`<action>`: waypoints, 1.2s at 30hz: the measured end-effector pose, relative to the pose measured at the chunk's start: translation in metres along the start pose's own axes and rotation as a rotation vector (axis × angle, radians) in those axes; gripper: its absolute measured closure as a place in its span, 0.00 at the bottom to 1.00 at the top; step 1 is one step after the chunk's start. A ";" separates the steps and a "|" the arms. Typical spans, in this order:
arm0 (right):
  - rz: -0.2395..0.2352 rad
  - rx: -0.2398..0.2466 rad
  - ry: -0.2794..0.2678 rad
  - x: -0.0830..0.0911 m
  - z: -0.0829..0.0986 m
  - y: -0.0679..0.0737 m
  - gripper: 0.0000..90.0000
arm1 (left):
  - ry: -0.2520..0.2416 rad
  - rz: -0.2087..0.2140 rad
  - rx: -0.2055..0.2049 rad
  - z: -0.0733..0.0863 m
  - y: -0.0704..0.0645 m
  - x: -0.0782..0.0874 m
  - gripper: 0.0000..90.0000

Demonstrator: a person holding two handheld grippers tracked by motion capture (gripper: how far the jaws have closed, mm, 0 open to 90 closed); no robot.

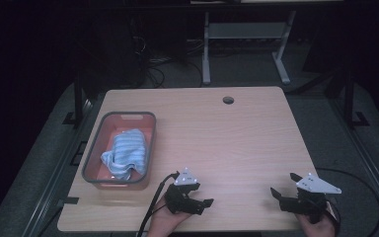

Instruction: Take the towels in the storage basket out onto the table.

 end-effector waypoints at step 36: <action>0.010 0.024 -0.003 0.001 -0.004 0.004 0.16 | 0.043 0.097 0.034 -0.073 0.006 0.024 0.26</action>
Point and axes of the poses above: each handheld gripper's, and its own axes: x roughly backward along the jaws, z roughly out of its underside, y roughly to its left, the point moved 2 cm from there along -x, roughly forward along the jaws, and after that the axes turned 14 degrees about z, right-handed, at the moved point
